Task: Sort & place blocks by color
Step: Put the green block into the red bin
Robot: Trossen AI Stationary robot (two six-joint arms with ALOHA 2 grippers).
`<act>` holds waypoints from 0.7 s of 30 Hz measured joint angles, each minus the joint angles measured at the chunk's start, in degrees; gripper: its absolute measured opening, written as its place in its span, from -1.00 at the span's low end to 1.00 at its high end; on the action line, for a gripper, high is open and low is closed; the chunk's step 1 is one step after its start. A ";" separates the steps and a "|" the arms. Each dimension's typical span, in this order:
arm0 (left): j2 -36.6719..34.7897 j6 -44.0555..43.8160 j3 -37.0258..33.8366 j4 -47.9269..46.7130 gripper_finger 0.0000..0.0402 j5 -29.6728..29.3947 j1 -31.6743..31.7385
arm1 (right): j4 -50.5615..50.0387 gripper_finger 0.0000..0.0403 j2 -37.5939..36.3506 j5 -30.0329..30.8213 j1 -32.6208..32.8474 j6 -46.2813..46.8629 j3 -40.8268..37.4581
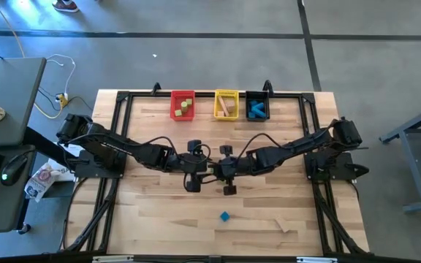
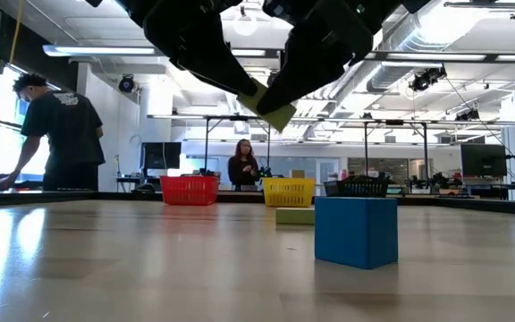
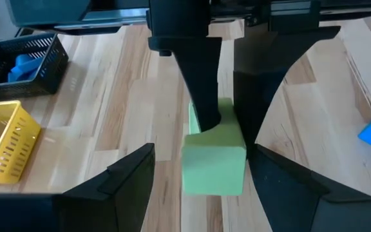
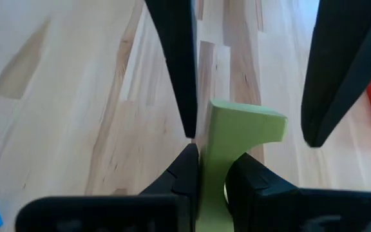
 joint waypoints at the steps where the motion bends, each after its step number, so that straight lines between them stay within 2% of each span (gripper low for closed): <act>1: 0.00 -0.01 0.00 0.02 0.18 0.00 0.00 | 0.27 -0.85 0.00 -0.10 0.00 0.00 0.00; 5: 0.00 -0.02 0.00 0.04 0.17 0.08 0.00 | 0.95 -0.85 0.00 -0.12 0.00 0.00 0.00; 9: 0.00 -0.01 0.00 0.05 0.08 3.01 0.04 | 2.29 -0.85 0.00 -0.13 -0.01 0.00 0.00; 19: 0.00 -0.20 0.00 0.04 -0.44 3.60 0.04 | 1.73 -0.84 0.00 -1.80 -0.11 0.82 0.00; 21: 0.00 -0.17 0.00 0.09 -0.48 3.83 0.07 | 1.57 -0.81 0.00 -1.85 -0.11 1.77 0.00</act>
